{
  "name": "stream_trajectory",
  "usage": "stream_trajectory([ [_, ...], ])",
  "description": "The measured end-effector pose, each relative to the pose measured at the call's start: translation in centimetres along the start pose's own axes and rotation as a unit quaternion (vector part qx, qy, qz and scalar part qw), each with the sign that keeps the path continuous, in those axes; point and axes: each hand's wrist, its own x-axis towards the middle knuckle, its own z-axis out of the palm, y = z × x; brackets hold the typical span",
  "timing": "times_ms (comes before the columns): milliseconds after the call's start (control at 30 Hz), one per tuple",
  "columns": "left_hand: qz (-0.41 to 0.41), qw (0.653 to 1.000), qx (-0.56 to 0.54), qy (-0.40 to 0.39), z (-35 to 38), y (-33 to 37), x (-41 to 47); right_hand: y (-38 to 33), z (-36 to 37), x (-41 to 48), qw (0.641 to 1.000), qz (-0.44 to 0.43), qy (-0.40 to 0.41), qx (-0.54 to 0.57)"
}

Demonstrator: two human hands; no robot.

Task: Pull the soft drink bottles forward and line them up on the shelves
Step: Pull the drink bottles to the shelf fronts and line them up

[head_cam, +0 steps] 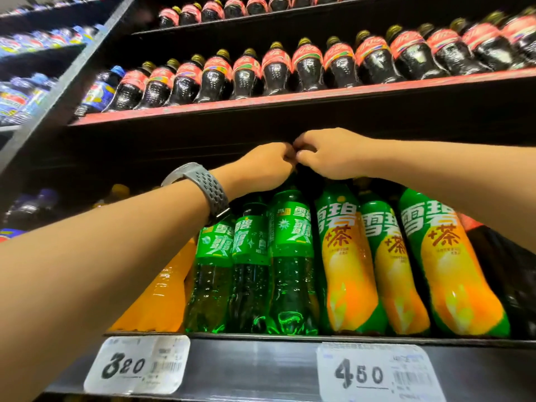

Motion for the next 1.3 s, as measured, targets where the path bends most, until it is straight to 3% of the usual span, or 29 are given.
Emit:
stream_trajectory([
  [200, -0.023, 0.997, 0.041, 0.063, -1.0, -2.2, -1.1, -2.2, 0.8, 0.7, 1.0, 0.007, -0.021, -0.009],
  [367, -0.088, 0.991, 0.096, -0.029, -0.5, -4.1, -1.6, -2.5, 0.9, 0.5, 0.998, 0.029, -0.058, -0.02],
  [500, -0.086, 0.994, 0.05, -0.043, 0.0, -5.1, -2.0, -2.8, 1.0, 0.4, 0.997, 0.039, -0.056, -0.021],
  [700, -0.1, 0.995, -0.024, 0.021, -0.4, -5.3, -1.9, -2.8, 1.4, 0.5, 0.997, 0.064, -0.045, -0.01],
  [867, -0.125, 0.99, -0.007, 0.07, -0.8, -4.7, -1.6, -3.1, 1.2, 0.3, 0.996, 0.068, -0.058, -0.028],
  [1100, -0.163, 0.984, 0.012, 0.071, -0.9, -4.8, -1.5, -3.7, 1.0, 0.6, 0.993, 0.07, -0.076, -0.054],
  [1300, -0.127, 0.99, -0.044, 0.051, -1.3, -5.0, -1.8, -4.1, 0.9, 1.6, 0.996, 0.087, 0.0, -0.013],
])
